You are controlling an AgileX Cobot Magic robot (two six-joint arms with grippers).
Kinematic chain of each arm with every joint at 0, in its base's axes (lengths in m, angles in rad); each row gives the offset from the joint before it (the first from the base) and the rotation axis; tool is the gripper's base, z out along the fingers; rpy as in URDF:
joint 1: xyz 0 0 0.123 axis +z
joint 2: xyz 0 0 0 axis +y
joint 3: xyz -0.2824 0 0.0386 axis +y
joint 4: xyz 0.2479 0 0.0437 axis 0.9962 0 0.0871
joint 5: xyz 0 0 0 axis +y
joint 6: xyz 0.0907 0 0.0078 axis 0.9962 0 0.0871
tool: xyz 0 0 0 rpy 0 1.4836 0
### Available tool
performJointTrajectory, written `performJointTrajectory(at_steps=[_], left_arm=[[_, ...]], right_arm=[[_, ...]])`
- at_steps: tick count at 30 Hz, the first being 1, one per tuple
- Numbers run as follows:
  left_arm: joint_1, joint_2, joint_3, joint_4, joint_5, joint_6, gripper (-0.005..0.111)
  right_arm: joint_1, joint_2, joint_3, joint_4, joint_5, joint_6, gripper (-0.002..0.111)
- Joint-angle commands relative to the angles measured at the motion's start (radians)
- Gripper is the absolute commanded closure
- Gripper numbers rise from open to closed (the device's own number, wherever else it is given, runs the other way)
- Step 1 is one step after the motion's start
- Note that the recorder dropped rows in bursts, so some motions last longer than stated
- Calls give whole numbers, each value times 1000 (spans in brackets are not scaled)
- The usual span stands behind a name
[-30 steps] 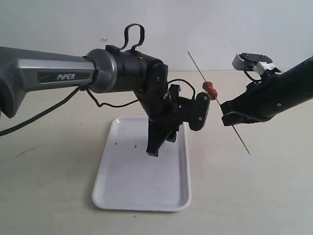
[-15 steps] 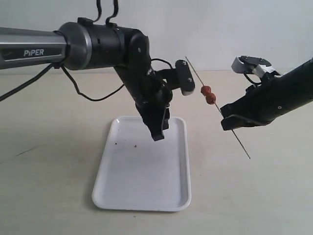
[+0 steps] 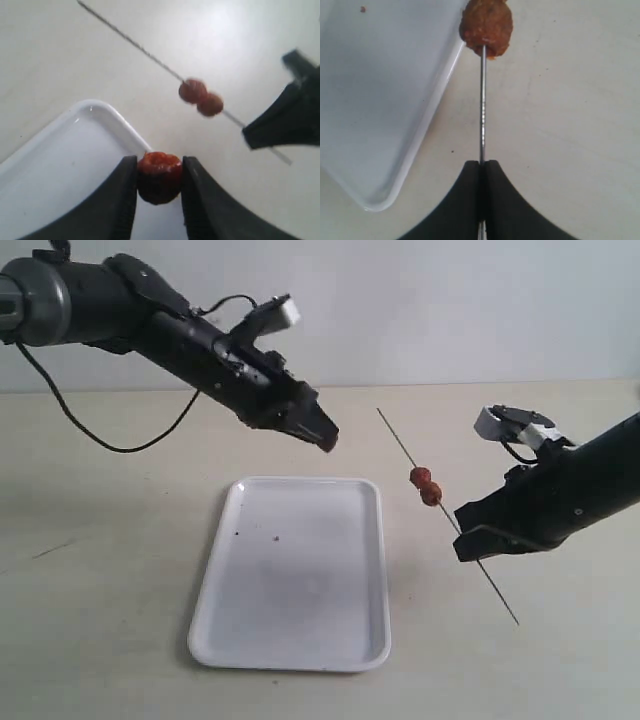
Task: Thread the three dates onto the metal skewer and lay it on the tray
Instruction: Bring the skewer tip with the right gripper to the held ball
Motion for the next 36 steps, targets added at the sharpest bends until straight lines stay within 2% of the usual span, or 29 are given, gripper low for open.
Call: performJointTrajectory(at_steps=[1, 9, 17, 27, 36], left_arm=[[53, -8, -1, -202, 44, 3, 76], [71, 26, 10, -445, 49, -10, 76], [71, 103, 10, -640, 53, -23, 76], [86, 125, 10, -767, 54, -23, 76], [126, 125, 10, -771, 62, -23, 76]], right_arm=[[-5, 0, 44, 115, 63, -123, 108], [-5, 0, 155, 342, 183, -408, 108], [-5, 0, 179, 436, 231, -494, 108], [-5, 0, 179, 487, 237, -527, 108], [-5, 0, 179, 514, 237, -551, 108]])
